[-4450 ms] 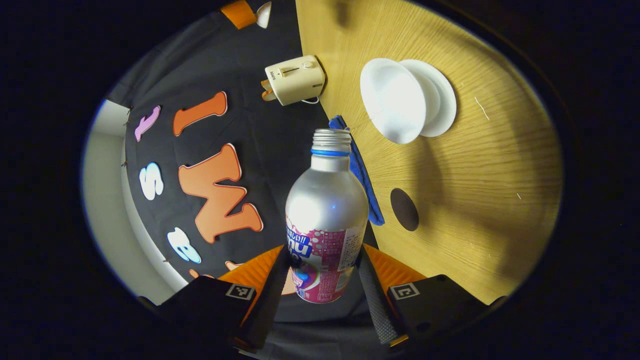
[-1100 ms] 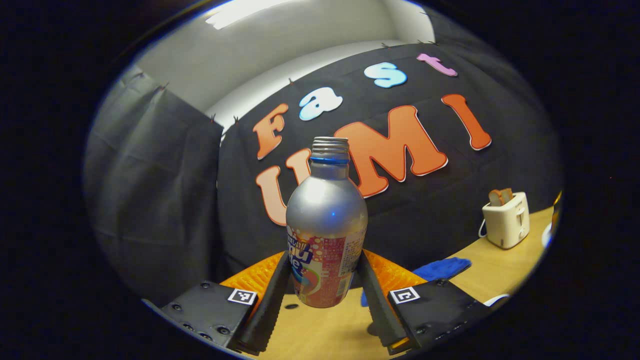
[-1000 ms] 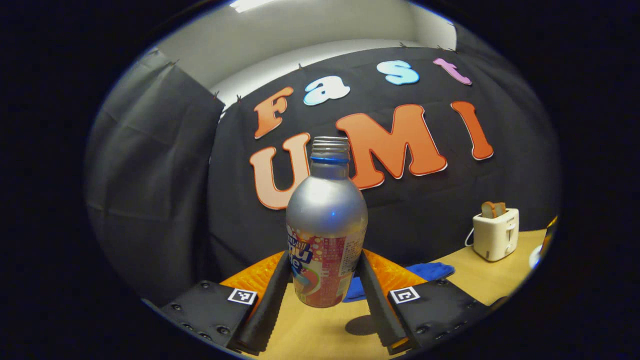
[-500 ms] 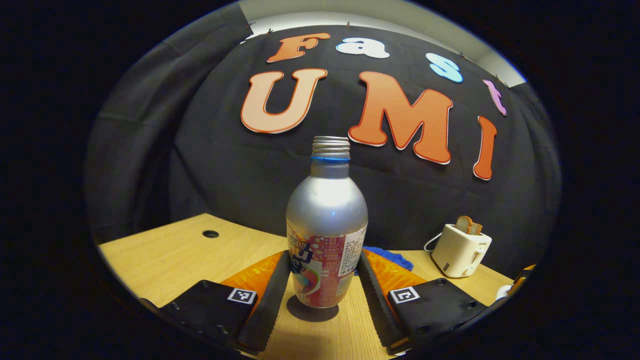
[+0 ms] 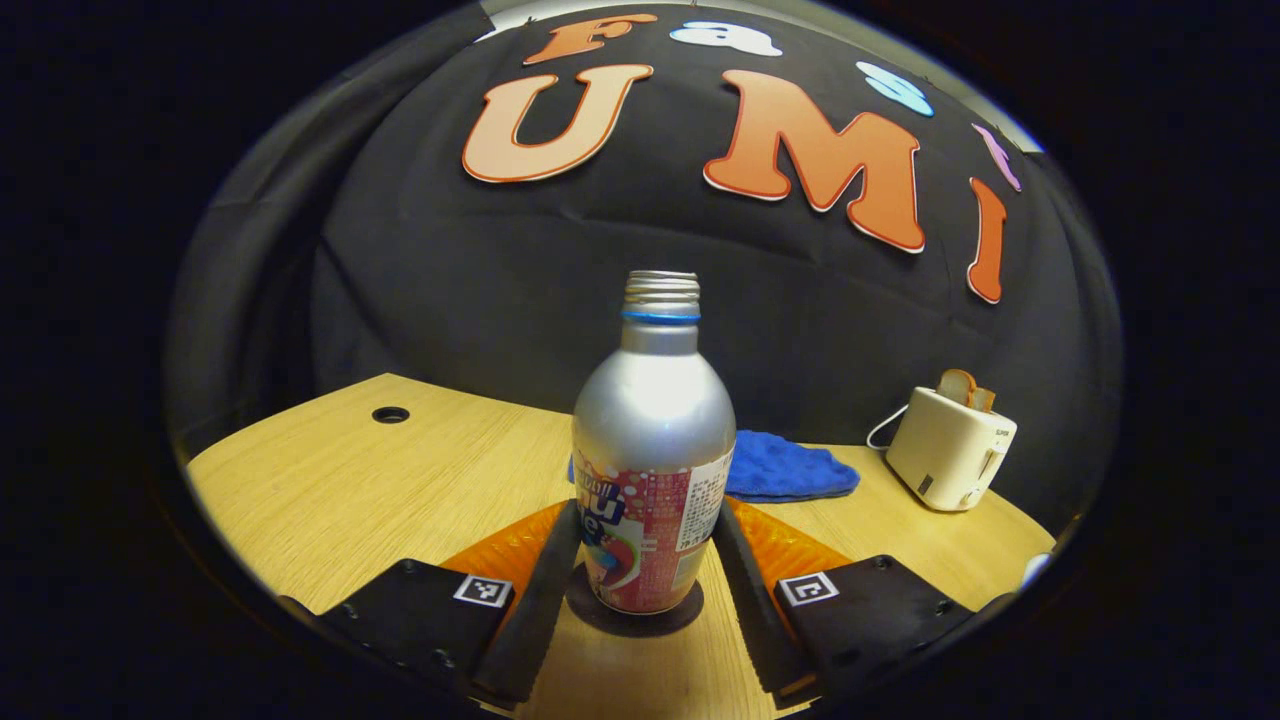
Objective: Open the teacup lid with one hand, grasp the water bottle and pour water into the teacup with the other hand; after pouring, place the water bottle on the coaster and then close the teacup lid.
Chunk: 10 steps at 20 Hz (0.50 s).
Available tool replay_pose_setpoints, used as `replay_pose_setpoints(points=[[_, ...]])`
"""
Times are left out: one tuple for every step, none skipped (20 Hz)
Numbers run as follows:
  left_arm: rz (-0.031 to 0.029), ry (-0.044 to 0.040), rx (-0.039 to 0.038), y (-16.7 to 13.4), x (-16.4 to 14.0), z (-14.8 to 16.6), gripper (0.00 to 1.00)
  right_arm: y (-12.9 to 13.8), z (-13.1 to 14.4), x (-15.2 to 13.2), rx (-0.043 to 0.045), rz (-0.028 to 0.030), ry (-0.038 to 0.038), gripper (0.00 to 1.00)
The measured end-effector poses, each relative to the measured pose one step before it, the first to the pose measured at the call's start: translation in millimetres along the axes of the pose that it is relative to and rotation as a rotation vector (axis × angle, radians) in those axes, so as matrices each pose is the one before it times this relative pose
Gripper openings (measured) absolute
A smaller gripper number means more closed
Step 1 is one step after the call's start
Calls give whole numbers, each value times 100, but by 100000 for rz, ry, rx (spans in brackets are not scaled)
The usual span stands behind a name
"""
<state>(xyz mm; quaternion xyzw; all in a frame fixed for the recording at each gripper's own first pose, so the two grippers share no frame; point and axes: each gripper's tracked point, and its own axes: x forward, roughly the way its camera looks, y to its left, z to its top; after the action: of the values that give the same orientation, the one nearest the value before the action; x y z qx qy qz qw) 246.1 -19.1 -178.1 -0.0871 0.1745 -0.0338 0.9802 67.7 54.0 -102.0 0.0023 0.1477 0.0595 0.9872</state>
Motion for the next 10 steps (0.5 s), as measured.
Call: replay_pose_setpoints(points=[[45,604,-191,-10,329,-269,82,120,-298,323,263,58,847,22],[-480,1103,374,-94,155,-389,82,234,-506,311,120,443,1116,21],[89,596,677,0,149,-187,82,60,-294,297,388,-153,1050,21],[375,-1207,403,169,223,236,82,65,-380,222,231,332,990,22],[696,-19,161,110,42,-241,82,78,-223,176,238,-190,640,22],[-430,314,181,-92,-106,-14,82,286,-335,216,-254,454,1030,22],[-27,-195,-268,-2,28,34,82,116,-241,120,-187,-146,732,22],[-242,119,-256,-128,-56,84,83,175,-296,76,-367,678,778,21],[-464,644,262,-36,50,-247,86,158,-198,99,-207,129,364,22],[-493,763,505,-107,-83,7,89,101,-132,-3,-150,385,329,22]])
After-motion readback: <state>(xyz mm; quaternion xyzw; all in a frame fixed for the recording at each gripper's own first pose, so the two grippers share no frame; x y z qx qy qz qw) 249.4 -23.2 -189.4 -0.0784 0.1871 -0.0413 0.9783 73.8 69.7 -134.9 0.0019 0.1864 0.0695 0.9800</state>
